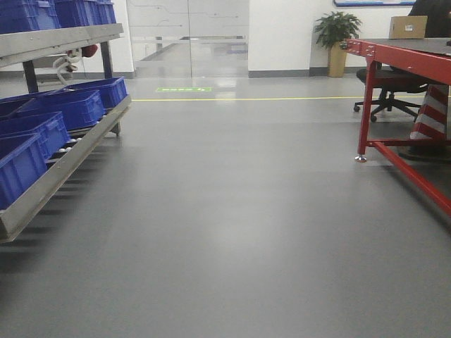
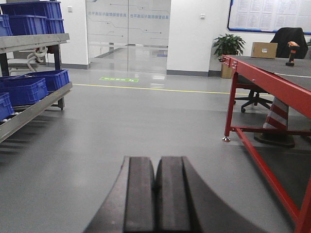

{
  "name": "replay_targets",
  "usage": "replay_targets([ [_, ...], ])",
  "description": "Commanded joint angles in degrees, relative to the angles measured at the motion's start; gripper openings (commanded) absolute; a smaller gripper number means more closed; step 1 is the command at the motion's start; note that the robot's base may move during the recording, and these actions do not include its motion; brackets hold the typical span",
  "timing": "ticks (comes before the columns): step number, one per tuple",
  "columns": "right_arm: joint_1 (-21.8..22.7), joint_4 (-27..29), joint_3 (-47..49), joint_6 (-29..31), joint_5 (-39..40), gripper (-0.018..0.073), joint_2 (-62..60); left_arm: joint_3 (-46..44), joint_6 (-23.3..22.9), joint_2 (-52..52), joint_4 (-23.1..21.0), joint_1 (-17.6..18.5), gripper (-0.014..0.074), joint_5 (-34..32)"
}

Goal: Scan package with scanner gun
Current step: 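Drive the base forward along the aisle past the blue bins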

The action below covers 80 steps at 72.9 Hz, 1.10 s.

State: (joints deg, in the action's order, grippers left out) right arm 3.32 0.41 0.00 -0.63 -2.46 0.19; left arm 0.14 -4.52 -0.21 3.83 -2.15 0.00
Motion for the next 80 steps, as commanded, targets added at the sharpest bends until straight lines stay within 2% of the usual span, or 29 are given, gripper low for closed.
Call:
replay_targets([
  [1,0.01,-0.41,0.0,0.02,1.14,-0.0168,-0.19,-0.14,0.09,0.21,-0.09,-0.09,-0.0111,-1.13],
  [80,0.03,-0.41,0.0,0.02,1.25,-0.0168,-0.19,-0.14,0.09,0.21,-0.09,-0.09,-0.0111,-1.13],
])
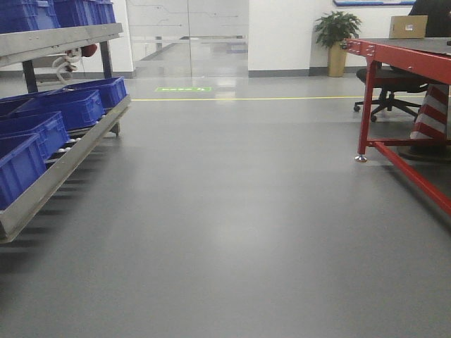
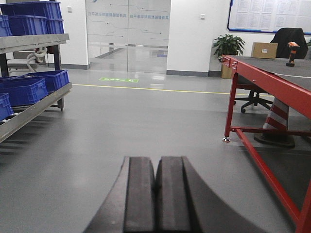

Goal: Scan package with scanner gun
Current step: 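Drive the base forward along the aisle past the blue bins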

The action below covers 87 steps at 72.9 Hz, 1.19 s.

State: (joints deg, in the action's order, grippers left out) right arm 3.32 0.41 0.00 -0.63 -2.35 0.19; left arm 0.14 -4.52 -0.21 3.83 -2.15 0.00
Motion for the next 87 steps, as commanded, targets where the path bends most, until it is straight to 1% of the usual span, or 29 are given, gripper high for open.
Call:
replay_targets([
  [1,0.03,-0.41,0.0,0.02,1.14,-0.0168,-0.19,-0.14,0.09,0.21,-0.09,-0.09,-0.0111,-1.13],
  [87,-0.01,-0.41,0.0,0.02,1.14,-0.0168,-0.19,-0.14,0.09,0.21,-0.09,-0.11,-0.0111,-1.24],
])
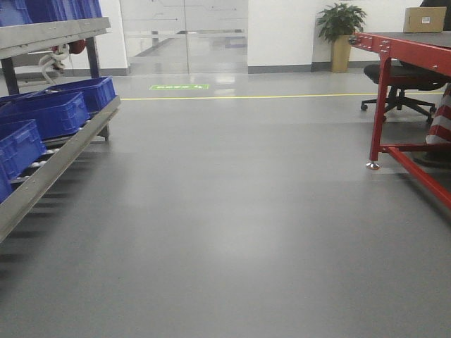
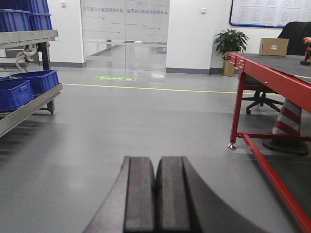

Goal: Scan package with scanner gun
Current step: 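Drive the base forward along the aisle past the blue bins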

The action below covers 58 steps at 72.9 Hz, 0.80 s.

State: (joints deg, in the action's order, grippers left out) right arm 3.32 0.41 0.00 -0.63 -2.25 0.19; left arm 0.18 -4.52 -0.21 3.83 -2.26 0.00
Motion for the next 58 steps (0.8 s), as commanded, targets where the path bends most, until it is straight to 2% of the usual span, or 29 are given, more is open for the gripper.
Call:
replay_targets([
  [1,-0.01,-0.41,0.0,0.02,1.04,-0.0168,-0.19,-0.18,0.09,0.21,-0.09,0.0,-0.0111,-1.24],
  [58,0.09,-0.41,0.0,0.02,1.04,-0.0168,-0.19,-0.18,0.09,0.21,-0.09,0.11,-0.0111,-1.24],
])
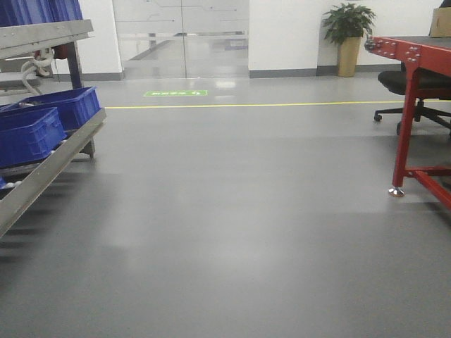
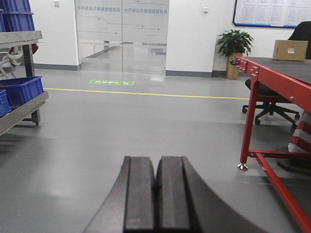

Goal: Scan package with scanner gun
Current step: 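Drive the base forward along the aisle past the blue bins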

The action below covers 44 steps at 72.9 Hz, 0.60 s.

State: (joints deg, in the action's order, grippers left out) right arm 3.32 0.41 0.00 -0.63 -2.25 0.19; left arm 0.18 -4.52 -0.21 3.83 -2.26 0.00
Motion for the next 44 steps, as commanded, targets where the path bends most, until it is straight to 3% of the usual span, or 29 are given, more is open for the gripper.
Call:
replay_targets([
  [1,0.09,-0.41,0.0,0.02,1.04,-0.0168,-0.19,-0.18,0.09,0.21,-0.09,0.11,-0.0111,-1.24],
  [44,0.09,-0.41,0.0,0.02,1.04,-0.0168,-0.19,-0.18,0.09,0.21,-0.09,0.7,-0.0111,-1.24],
])
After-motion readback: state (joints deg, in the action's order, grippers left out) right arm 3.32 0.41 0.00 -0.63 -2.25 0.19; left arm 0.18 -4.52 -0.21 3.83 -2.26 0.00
